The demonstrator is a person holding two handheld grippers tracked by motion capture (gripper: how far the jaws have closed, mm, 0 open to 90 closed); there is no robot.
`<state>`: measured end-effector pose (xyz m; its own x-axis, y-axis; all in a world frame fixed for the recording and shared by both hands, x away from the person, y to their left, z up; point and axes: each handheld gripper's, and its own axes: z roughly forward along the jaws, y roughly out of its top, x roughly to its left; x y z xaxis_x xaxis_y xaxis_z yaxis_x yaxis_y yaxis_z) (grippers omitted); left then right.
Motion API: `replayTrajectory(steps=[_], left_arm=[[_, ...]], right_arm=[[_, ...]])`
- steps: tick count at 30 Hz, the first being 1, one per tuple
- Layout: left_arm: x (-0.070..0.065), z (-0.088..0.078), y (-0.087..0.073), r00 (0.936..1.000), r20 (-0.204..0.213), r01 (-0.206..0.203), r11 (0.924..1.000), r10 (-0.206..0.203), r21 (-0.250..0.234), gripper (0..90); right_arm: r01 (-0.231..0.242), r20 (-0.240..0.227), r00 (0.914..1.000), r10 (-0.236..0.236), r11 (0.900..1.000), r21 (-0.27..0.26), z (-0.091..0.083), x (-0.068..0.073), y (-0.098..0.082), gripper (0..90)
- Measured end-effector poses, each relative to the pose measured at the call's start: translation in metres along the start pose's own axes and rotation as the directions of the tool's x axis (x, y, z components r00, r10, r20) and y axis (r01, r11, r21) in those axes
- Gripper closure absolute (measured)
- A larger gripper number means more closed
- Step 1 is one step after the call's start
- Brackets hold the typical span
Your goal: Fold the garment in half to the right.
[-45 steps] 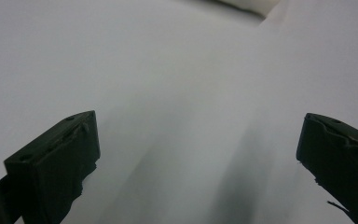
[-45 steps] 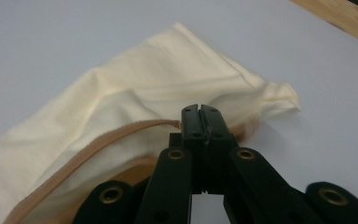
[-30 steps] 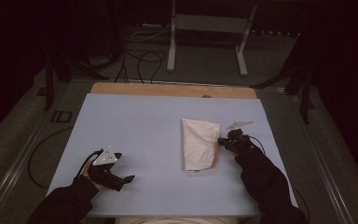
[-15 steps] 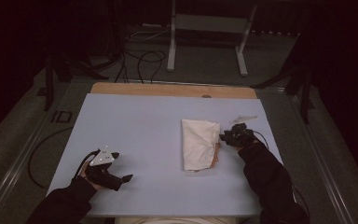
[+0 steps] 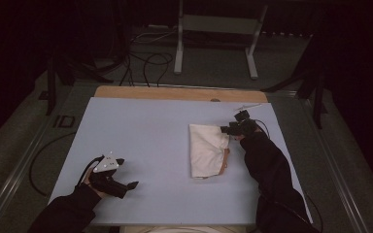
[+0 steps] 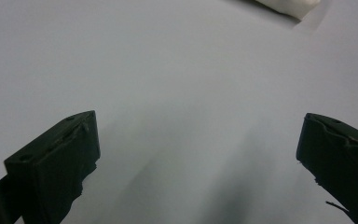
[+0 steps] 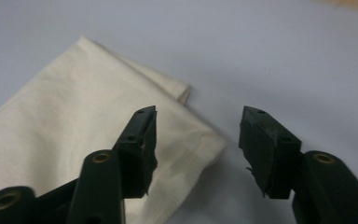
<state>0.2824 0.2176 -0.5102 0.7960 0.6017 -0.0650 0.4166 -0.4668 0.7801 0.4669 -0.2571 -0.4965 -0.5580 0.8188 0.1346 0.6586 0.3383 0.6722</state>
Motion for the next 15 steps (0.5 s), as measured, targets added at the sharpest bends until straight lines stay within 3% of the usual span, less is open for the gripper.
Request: replayTrajectory(steps=[4, 9, 11, 15], left_arm=[[0.000, 0.000, 0.000, 1.0000, 0.001, -0.001, 1.0000, 0.001, 0.000, 0.1], [0.000, 0.002, -0.001, 1.0000, 0.003, 0.000, 1.0000, 0.000, 0.006, 0.2], [-0.001, 0.002, 0.000, 1.0000, 0.005, -0.002, 1.0000, 0.002, 0.001, 0.1], [-0.001, 0.001, 0.000, 1.0000, 0.001, 0.000, 0.9999, 0.000, -0.011, 0.1]], right_arm=[[-0.033, -0.014, 0.9993, 0.033, 0.999, 0.035, 0.010, -0.008, -0.004, 48.5], [-0.010, 0.012, 0.9999, 0.010, 0.999, 0.038, 0.010, -0.009, -0.006, 82.9], [-0.001, 0.014, 0.9999, 0.001, 1.000, 0.024, 0.008, -0.007, -0.004, 87.0], [0.059, 0.046, 0.9972, -0.058, 0.998, -0.012, 0.000, 0.001, 0.004, 87.9]])
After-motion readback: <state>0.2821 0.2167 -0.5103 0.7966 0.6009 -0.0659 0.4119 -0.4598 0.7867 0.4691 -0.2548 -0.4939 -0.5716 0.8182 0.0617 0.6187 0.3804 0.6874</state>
